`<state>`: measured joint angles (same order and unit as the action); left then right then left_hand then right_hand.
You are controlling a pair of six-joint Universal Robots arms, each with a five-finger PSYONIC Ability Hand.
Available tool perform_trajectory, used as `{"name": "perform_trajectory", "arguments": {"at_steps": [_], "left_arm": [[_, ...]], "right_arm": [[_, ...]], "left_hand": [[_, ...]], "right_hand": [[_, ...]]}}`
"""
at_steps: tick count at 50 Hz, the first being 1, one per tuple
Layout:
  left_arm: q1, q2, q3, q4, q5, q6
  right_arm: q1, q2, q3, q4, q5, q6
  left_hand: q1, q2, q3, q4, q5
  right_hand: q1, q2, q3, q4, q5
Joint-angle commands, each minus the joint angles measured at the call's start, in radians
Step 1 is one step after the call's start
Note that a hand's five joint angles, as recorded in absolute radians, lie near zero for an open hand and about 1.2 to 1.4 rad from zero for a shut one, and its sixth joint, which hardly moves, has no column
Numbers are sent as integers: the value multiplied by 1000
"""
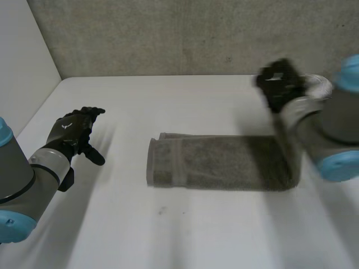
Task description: Fold the towel.
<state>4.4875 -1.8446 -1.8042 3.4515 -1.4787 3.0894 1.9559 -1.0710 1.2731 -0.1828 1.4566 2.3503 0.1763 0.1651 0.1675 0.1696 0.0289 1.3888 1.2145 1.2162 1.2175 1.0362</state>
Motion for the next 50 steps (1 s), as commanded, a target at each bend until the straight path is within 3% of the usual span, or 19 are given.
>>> {"name": "perform_trajectory", "arguments": {"at_steps": [1,9,13,15,17,23,25,30,37,42,44,50], "left_arm": [[1,1,-6,0,0,0],[-5,-1,-9,0,-2,0],[-7,-1,-9,0,-2,0],[-7,-1,-9,0,0,0],[-7,-1,-7,0,-2,0],[-8,-1,-6,3,-2,0],[-10,-1,-6,3,-2,0],[-16,1,-6,3,-2,0],[-24,2,-3,5,-2,0],[-68,2,11,5,-2,-1],[-77,2,12,5,-2,-1],[-108,4,8,6,-3,-3]], "right_arm": [[312,173,-73,-12,-10,-3],[435,308,-78,-11,-15,-2],[442,309,-78,-9,-13,6],[442,298,-77,-9,-12,18],[433,237,-61,-9,-1,76],[368,109,-6,-4,2,247],[275,19,54,6,-2,351],[160,-78,176,25,-7,446],[0,-133,373,34,-25,429],[-92,-142,483,29,-91,391],[-149,-142,535,5,-142,385],[-190,-129,585,-67,-173,385]], "left_hand": [[-2,9,7,5,-29],[-2,9,7,5,-29],[-2,9,7,5,-29],[-2,9,7,5,-29],[-2,9,7,5,-29],[-2,9,7,5,-29],[-2,9,7,5,-29],[-2,9,7,5,-29],[-2,9,7,5,-29],[-1,10,8,6,-28],[-2,9,7,5,-29],[-2,9,7,5,-29]], "right_hand": [[7,182,180,179,186],[7,182,180,179,186],[7,182,180,179,186],[-109,65,64,62,69],[-1214,-1040,-1042,-1043,-1036],[-1214,-1040,-1042,-1043,-1036],[-1214,-1040,-1042,-1043,-1036],[-1214,-1040,-1042,-1043,-1036],[-1214,-1040,-1042,-1043,-1036],[-1169,-994,-996,-997,-991],[-973,-799,-801,-802,-795],[-690,-516,-518,-519,-512]]}}
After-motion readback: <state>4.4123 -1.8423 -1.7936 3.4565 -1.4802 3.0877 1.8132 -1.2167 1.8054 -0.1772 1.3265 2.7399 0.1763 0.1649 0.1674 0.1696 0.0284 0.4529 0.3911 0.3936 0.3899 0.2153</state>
